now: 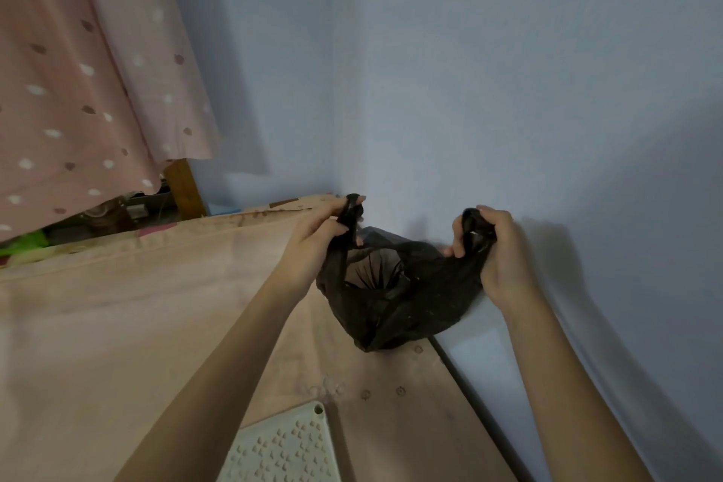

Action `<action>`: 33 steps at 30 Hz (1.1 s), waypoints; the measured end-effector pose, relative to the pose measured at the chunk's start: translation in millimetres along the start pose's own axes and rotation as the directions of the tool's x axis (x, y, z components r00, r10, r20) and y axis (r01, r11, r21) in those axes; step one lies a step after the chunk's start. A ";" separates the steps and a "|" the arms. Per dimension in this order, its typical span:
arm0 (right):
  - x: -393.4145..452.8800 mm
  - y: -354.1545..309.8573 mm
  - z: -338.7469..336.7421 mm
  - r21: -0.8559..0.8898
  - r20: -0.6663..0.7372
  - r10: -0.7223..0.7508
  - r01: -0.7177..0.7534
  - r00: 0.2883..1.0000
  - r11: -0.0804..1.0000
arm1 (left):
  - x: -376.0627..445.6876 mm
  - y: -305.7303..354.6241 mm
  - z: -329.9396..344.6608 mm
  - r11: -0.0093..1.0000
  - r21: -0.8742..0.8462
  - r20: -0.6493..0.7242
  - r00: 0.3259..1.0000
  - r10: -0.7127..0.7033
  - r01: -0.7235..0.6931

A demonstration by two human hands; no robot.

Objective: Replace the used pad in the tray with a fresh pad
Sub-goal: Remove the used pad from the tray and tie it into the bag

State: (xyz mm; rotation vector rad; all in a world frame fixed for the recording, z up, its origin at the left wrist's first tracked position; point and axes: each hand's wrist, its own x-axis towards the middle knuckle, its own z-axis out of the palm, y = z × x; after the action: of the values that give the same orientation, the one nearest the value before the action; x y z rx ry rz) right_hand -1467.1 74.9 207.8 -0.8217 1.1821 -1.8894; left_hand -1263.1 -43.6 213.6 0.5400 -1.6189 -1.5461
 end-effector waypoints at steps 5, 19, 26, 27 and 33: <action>-5.1 14.1 -9.5 -0.210 0.140 -0.016 0.046 0.990 0.977 | -5.1 -15.8 3.8 0.998 0.055 0.114 0.993 -0.014 0.008; -2.0 50.7 0.4 -0.226 -0.045 0.277 -0.280 0.960 0.933 | -14.6 -53.0 16.3 0.982 0.150 0.050 0.991 -0.121 0.112; -6.1 71.2 -4.5 -0.337 -0.016 0.181 -0.176 0.983 0.925 | -19.9 -61.5 25.7 0.994 0.087 0.073 0.995 -0.065 0.059; -6.6 73.2 -5.0 -0.366 0.015 0.173 -0.155 0.985 0.918 | -20.5 -62.6 26.6 0.993 0.097 0.075 0.995 -0.069 0.062; -12.0 75.9 4.6 -0.288 0.213 0.174 -0.108 0.961 0.951 | -22.8 -71.2 34.4 0.987 0.145 0.088 0.993 -0.078 0.064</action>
State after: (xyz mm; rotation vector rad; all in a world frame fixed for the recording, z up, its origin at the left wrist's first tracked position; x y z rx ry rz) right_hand -1437.8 60.7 138.0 -1.0496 1.3307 -1.4835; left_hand -1293.0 -16.0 142.1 0.6165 -1.8087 -1.5350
